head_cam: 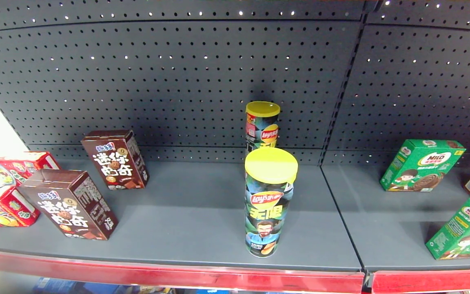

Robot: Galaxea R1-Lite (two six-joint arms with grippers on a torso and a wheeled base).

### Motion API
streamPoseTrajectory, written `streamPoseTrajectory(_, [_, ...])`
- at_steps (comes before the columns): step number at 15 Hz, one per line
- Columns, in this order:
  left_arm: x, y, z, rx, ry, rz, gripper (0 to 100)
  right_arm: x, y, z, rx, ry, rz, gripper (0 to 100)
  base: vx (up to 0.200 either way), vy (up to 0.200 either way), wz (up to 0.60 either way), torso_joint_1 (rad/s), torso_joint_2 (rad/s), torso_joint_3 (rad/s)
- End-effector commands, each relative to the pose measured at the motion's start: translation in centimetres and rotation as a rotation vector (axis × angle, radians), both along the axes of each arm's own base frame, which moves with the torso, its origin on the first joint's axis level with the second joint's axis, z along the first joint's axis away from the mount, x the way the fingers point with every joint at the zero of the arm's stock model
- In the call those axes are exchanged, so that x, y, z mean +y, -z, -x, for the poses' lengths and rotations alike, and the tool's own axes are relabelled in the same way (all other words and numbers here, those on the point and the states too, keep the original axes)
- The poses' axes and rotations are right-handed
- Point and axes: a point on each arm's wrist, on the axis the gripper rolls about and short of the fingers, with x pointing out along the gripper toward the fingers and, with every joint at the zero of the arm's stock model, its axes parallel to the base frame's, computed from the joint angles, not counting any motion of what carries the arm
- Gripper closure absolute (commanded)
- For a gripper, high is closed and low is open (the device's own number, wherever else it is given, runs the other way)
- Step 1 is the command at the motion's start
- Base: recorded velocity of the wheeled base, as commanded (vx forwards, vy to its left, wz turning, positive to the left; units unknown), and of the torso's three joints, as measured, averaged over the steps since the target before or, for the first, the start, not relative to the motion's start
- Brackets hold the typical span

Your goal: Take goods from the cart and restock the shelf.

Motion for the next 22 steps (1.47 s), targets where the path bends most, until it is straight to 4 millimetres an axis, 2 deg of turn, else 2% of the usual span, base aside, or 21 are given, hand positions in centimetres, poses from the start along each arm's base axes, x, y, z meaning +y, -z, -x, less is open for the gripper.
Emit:
streamPoseTrajectory(1, [0.00,0.00,-0.01,0.001,-0.001,0.001,0,0.00,0.00,0.00,0.000,0.000,0.000,0,0.000,0.000,0.00,0.000,0.00,0.000])
streamPoseTrajectory(22, [0.00,-0.02,-0.01,0.000,-0.001,0.001,0,0.00,0.00,0.00,0.000,-0.002,0.000,0,0.000,0.000,-0.03,0.000,0.00,0.000])
